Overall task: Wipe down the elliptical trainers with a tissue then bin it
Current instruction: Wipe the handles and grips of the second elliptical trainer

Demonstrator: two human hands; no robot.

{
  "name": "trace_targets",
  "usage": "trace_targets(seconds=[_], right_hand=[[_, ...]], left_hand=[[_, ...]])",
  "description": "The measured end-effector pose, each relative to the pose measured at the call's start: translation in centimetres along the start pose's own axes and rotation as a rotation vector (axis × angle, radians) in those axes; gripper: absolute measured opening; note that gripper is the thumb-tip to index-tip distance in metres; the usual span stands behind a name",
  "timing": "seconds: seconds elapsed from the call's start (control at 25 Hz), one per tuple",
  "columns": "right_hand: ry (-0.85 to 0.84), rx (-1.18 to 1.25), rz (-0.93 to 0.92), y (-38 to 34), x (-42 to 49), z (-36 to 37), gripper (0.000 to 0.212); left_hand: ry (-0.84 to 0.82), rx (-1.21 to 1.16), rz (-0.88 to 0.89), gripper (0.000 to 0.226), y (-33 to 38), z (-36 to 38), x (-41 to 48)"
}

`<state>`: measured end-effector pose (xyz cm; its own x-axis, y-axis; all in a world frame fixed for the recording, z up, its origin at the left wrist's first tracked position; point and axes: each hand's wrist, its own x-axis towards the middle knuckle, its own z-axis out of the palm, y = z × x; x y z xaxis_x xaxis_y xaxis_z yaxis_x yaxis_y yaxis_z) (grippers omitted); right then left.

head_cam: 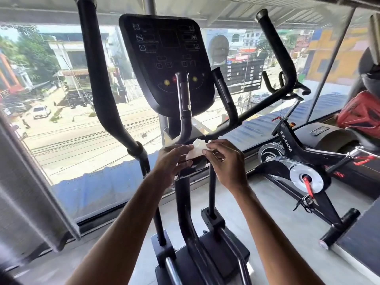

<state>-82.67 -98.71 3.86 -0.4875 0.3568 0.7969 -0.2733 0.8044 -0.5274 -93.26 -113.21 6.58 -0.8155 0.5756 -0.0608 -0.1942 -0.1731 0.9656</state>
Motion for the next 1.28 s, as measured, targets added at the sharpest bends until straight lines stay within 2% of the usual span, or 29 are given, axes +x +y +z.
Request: trace_targets(seconds=[0.16, 0.36, 0.48, 0.56, 0.64, 0.72, 0.8, 0.88, 1.0, 1.12, 1.2, 1.28], right_hand=[[-0.002, -0.169, -0.181, -0.1, -0.1, -0.1, 0.018], [-0.079, -0.247, -0.268, -0.6, -0.5, -0.2, 0.023], [-0.145, -0.271, -0.278, -0.8, -1.2, -0.2, 0.015], [-0.179, -0.226, -0.215, -0.9, -1.5, -0.2, 0.012], [-0.129, -0.144, -0.083, -1.3, -1.2, 0.3, 0.02], [-0.019, 0.007, 0.147, -1.9, -0.2, 0.9, 0.023], [-0.002, 0.186, 0.405, -2.4, 1.1, 1.4, 0.033], [-0.009, 0.253, 0.524, -2.0, 1.6, 1.8, 0.037], [0.033, 0.267, 0.557, -1.3, 1.8, 2.0, 0.029], [0.047, 0.258, 0.506, -1.4, 1.9, 2.1, 0.02], [-0.03, 0.31, 0.431, -1.6, 1.9, 2.0, 0.019], [-0.184, 0.356, 0.376, -1.8, 2.0, 1.7, 0.032]], left_hand=[[0.013, -0.105, -0.11, 0.004, 0.7, 0.1, 0.3], [0.08, -0.165, -0.113, 0.018, 1.0, 0.5, 0.7], [0.136, -0.154, -0.085, 0.017, 1.1, 0.3, 1.3], [0.157, -0.128, -0.041, 0.011, 1.3, 0.3, 1.3], [0.152, -0.107, 0.009, 0.012, 1.5, 0.4, 1.0], [0.129, -0.033, 0.044, 0.021, 1.4, 0.7, 0.9], [0.101, 0.032, 0.053, 0.033, 1.3, 1.0, 0.8], [0.049, 0.033, 0.043, 0.04, 1.6, 0.9, 0.4], [-0.071, 0.027, 0.086, 0.043, 2.0, 0.2, -0.4], [-0.101, 0.052, 0.163, 0.045, 1.8, -0.3, -0.4], [-0.059, 0.078, 0.212, 0.042, 1.8, -0.3, -0.3], [-0.026, 0.079, 0.236, 0.044, 1.8, -0.4, 0.0]])
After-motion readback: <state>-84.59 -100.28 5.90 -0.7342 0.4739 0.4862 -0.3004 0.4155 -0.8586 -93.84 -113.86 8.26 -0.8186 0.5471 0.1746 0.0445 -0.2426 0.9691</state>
